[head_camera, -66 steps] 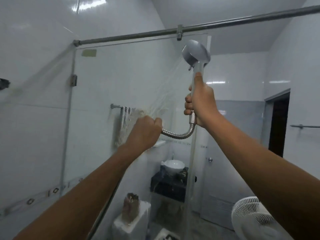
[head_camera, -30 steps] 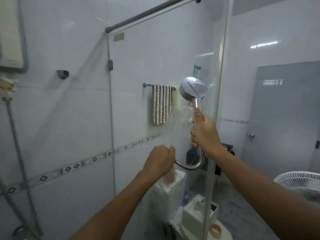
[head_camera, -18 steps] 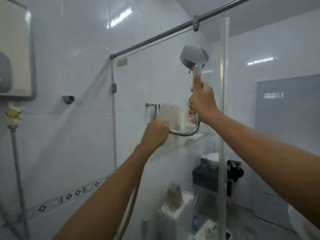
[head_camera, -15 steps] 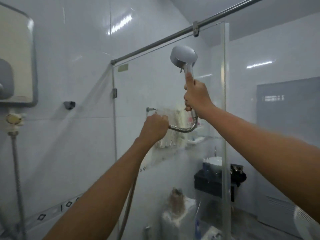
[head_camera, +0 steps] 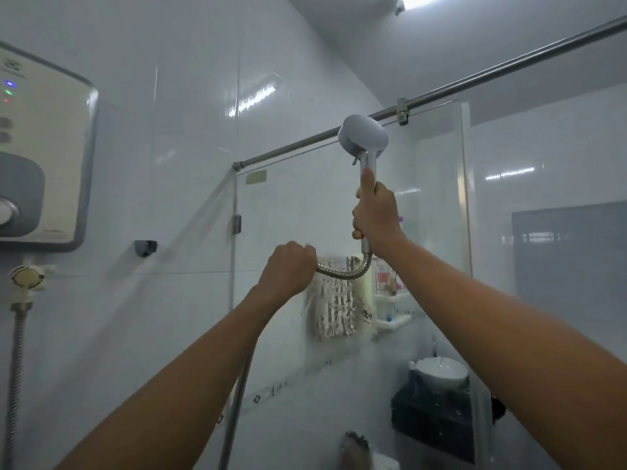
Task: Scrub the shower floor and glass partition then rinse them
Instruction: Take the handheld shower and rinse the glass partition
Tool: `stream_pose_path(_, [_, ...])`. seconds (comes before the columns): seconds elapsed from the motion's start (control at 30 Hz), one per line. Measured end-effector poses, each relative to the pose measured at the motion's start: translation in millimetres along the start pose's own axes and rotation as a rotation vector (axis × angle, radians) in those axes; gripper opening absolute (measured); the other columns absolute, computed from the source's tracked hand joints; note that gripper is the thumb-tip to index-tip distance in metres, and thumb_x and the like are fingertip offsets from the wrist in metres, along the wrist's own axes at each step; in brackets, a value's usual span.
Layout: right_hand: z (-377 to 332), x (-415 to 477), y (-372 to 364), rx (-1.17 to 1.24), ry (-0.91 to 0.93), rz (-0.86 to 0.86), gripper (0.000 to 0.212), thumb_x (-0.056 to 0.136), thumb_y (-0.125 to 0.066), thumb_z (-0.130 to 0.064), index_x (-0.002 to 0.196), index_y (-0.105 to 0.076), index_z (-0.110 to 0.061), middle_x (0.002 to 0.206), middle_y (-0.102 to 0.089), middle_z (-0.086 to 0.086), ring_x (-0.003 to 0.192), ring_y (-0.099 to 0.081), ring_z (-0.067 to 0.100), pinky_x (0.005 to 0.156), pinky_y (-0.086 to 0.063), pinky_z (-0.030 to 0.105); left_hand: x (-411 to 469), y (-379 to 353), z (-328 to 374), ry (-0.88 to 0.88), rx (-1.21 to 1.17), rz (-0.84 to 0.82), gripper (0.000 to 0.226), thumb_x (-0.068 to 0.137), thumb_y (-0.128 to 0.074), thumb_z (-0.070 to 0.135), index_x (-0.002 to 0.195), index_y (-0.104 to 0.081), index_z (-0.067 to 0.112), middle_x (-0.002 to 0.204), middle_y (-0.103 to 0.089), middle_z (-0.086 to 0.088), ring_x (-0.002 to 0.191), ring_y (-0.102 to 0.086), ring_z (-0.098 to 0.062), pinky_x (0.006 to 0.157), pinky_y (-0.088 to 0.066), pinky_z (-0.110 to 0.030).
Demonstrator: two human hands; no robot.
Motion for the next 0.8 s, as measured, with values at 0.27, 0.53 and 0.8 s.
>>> stream_pose_path(0.27, [42, -57, 51, -0.101, -0.033, 0.053, 0.052, 0.101, -0.034, -0.062, 0.076, -0.046, -0.017, 0.060, -0.043, 0.006, 0.048, -0.043, 0.021, 0.047, -0.038, 0.033, -68, -40, 1, -0.017, -0.051, -0.207, 0.042, 0.101, -0.035, 0.017, 0.060, -0.033, 0.015, 0.069, -0.051, -0.016, 0.065, -0.046, -0.031, 0.062, -0.038, -0.039])
stream_pose_path(0.53, [101, -187, 127, -0.222, -0.155, -0.006, 0.050, 0.103, -0.032, -0.059, 0.084, -0.046, -0.014, 0.059, -0.041, 0.008, 0.042, -0.042, 0.018, 0.038, -0.039, 0.028, -199, -107, -13, 0.124, -0.074, -0.490, 0.041, 0.104, -0.036, 0.027, 0.071, -0.049, 0.007, 0.091, -0.064, -0.028, 0.074, -0.049, -0.026, 0.067, -0.038, -0.032])
stream_pose_path(0.8, [187, -315, 164, -0.379, -0.367, 0.040, 0.050, 0.100, -0.034, -0.063, 0.072, -0.046, -0.023, 0.053, -0.045, -0.008, 0.047, -0.047, 0.012, 0.048, -0.043, 0.038, -323, -159, -51, 0.256, -0.008, -0.686, 0.046, 0.104, -0.037, 0.024, 0.061, -0.048, 0.009, 0.080, -0.062, -0.024, 0.088, -0.063, -0.041, 0.060, -0.037, -0.036])
Point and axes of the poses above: each hand's wrist, its own x-axis towards the middle knuckle, its own y-axis out of the back of the hand, z = x × y, the point moved 1 cm from there along x, towards the middle knuckle
